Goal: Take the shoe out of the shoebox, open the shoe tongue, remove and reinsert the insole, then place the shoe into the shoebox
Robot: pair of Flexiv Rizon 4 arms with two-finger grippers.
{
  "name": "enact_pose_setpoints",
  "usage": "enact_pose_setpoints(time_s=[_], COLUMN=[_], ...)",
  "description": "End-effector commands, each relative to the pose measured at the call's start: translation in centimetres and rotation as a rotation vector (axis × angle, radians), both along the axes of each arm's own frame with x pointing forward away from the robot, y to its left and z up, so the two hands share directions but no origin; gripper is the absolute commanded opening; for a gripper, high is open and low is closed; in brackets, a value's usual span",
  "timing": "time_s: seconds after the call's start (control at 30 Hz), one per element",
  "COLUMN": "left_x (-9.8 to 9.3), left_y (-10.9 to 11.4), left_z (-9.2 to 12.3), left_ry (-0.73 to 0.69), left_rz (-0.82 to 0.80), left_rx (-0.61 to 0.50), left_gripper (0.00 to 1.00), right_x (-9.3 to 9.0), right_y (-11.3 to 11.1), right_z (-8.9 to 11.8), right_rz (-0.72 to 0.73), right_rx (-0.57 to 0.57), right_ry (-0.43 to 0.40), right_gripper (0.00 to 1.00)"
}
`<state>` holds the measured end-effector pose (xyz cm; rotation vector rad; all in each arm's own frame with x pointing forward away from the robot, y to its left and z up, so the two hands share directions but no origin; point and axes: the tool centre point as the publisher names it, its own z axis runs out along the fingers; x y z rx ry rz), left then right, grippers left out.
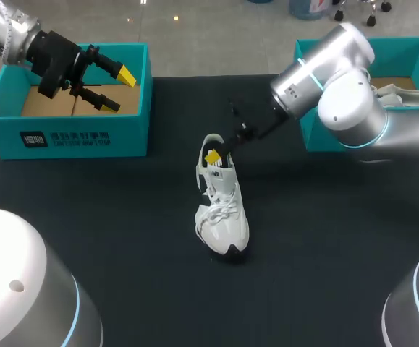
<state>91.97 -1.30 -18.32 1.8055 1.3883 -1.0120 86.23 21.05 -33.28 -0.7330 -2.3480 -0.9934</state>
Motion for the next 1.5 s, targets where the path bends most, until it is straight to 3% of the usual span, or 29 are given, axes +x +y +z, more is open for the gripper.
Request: enact_pose_setpoints(time_s=[0.03,0.37,0.63,0.67,0.7,0.77,0.8,0.87,1.0,1.5], left_x=[0.0,0.0,0.0,0.0,0.0,0.0,0.0,0.0,0.0,0.0], left_y=[0.0,0.0,0.0,0.0,0.0,0.0,0.0,0.0,0.0,0.0], left_z=[0.0,0.0,0.0,0.0,0.0,0.0,0.0,0.0,0.0,0.0], left_ry=[-0.001,-0.001,-0.001,-0.001,-0.001,-0.001,-0.001,-0.001,-0.001,-0.001], left_rz=[-0.001,-0.001,-0.001,-0.001,-0.001,-0.001,-0.001,-0.001,-0.001,-0.001], left_rx=[0.003,0.003,0.003,0.003,0.003,0.003,0.003,0.003,0.003,0.003], left_gripper=[1.00,1.00,1.00,1.00,1.00,1.00,1.00,1.00,1.00,1.00], right_x=[-0.2,0.4,1.1,1.3,1.5,1.8,1.9,2.1,2.0,2.0], right_y=[-0.3,-1.7,-2.5,-2.6,-2.6,-2.7,-2.8,-2.9,-3.3,-3.3], right_z=[1.2,2.8,3.9,3.9,3.8,3.7,3.6,3.5,3.3,3.3], right_rz=[-0.003,-0.037,-0.143,-0.172,-0.187,-0.224,-0.241,-0.285,-0.365,-0.365], right_rx=[-0.051,-0.125,-0.213,-0.240,-0.258,-0.313,-0.327,-0.371,-0.460,-0.460], right_ry=[-0.021,-0.070,-0.077,-0.089,-0.093,-0.108,-0.109,-0.125,-0.150,-0.150], right_gripper=[1.00,1.00,1.00,0.96,0.81,0.39,0.30,0.00,0.00,0.00])
